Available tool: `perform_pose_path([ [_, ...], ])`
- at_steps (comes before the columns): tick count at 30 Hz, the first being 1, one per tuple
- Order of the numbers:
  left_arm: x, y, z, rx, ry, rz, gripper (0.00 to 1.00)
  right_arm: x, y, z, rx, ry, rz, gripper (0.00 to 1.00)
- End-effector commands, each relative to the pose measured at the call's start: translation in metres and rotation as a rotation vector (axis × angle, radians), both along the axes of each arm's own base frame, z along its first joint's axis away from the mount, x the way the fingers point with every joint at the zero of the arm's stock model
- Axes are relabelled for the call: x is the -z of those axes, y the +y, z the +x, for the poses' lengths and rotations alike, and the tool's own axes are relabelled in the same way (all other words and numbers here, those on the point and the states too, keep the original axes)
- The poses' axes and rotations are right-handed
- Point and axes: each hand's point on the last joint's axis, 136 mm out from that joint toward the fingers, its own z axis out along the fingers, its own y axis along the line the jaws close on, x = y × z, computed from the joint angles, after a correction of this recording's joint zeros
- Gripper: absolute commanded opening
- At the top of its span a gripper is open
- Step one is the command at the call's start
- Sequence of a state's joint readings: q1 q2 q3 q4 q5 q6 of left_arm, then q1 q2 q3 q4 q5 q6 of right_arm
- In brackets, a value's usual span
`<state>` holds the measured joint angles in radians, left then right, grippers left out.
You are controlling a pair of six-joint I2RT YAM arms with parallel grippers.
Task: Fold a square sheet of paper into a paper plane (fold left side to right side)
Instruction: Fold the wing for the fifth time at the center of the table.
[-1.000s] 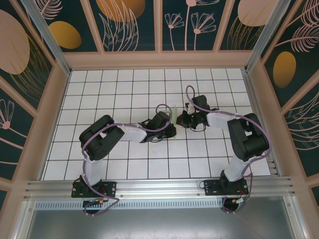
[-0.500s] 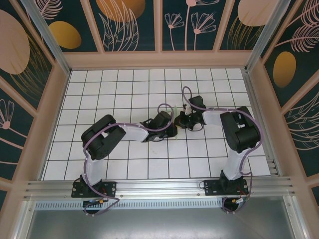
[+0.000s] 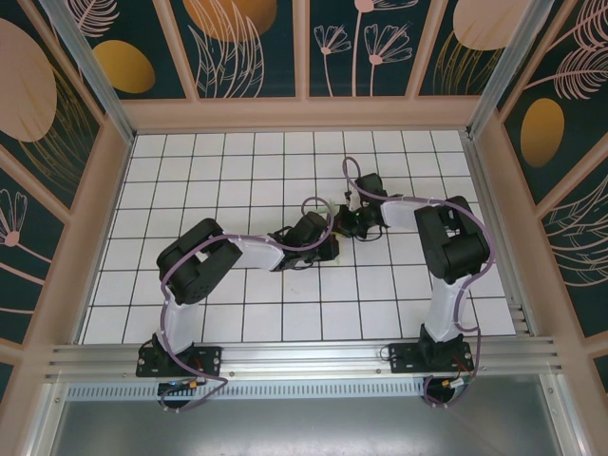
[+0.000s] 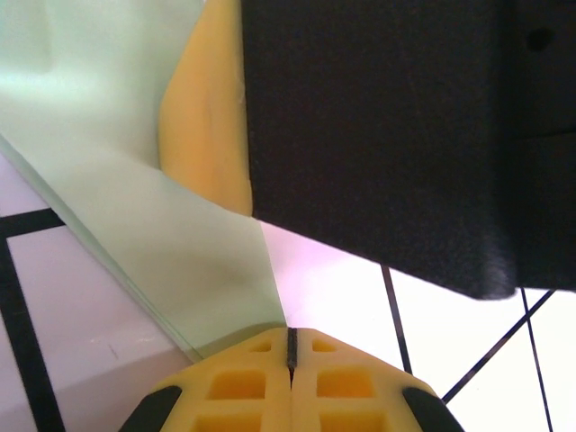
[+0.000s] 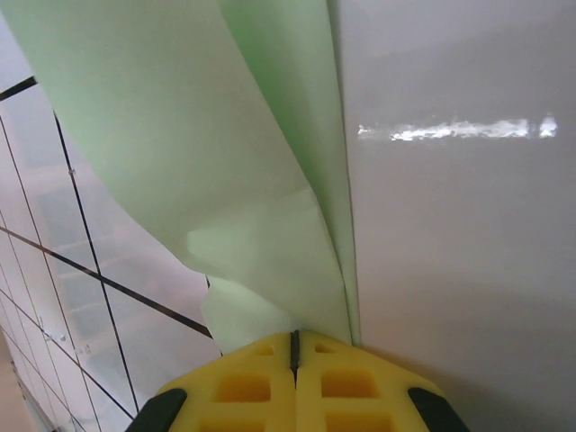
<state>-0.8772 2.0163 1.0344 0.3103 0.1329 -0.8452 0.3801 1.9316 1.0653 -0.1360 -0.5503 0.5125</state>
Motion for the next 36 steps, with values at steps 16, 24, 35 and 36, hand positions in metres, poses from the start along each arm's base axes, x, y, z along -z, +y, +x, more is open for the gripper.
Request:
perform_pose_path([
  [16, 0.091, 0.056, -0.049, 0.047, 0.187, 0.378, 0.03, 0.011, -0.019, 0.055, 0.041, -0.122, -0.117, 0.03],
  [24, 0.092, 0.055, -0.05, 0.053, 0.188, 0.379, 0.03, 0.012, -0.024, 0.073, 0.053, -0.127, -0.123, 0.03],
  [35, 0.092, 0.053, -0.052, 0.06, 0.19, 0.375, 0.02, 0.007, -0.028, 0.093, 0.057, -0.142, -0.097, 0.04],
  [36, 0.092, 0.053, -0.051, 0.06, 0.191, 0.375, 0.02, 0.008, -0.028, 0.093, 0.058, -0.139, -0.095, 0.04],
])
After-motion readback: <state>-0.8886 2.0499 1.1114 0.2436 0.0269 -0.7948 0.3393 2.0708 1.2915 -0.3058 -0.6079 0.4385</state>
